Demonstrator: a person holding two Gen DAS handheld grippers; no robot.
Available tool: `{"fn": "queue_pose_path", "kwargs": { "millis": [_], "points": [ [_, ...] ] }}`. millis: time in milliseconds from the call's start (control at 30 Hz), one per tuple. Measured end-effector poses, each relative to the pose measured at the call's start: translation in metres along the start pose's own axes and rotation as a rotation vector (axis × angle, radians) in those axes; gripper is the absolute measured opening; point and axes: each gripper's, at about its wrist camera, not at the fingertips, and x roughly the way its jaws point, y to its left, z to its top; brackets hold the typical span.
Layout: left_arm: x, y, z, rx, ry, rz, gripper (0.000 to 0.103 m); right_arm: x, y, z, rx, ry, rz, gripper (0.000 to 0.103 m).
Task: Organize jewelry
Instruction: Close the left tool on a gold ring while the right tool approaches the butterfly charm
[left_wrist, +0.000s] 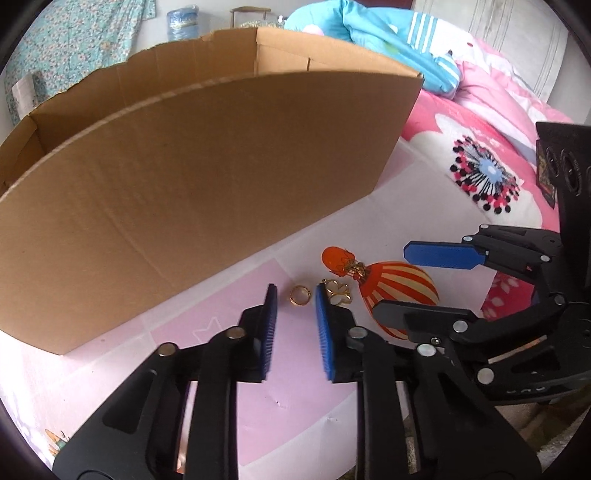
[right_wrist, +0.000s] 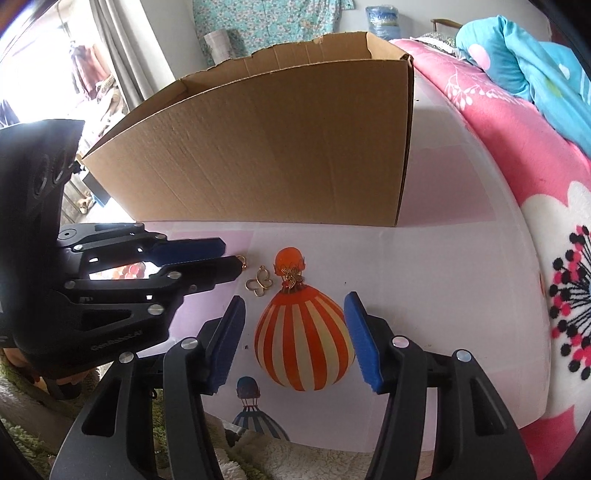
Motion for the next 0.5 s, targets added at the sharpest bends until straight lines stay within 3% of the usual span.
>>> {"fn": "queue_pose_path", "kwargs": {
  "millis": [267,367,500],
  "points": [
    [0.0036,-0.0071,0.0026,0.049,0.002,0.037,0.016,-0.0008,-0.0008,0.0,0.006,-0.007,0.005,0.054],
    [0.004,-0.0085,0.0024,0.065,-0.001,0.062,0.01,-0.0032,-0.0006,-0.0015,0.009,-0.012,0.004,0.054],
    [0.003,-0.0045,0.0018,0.053,-0.008,0.049,0.01,-0.0056,-0.0005,-0.0014,0.006,-0.02,0.002,0.052]
  ]
}}
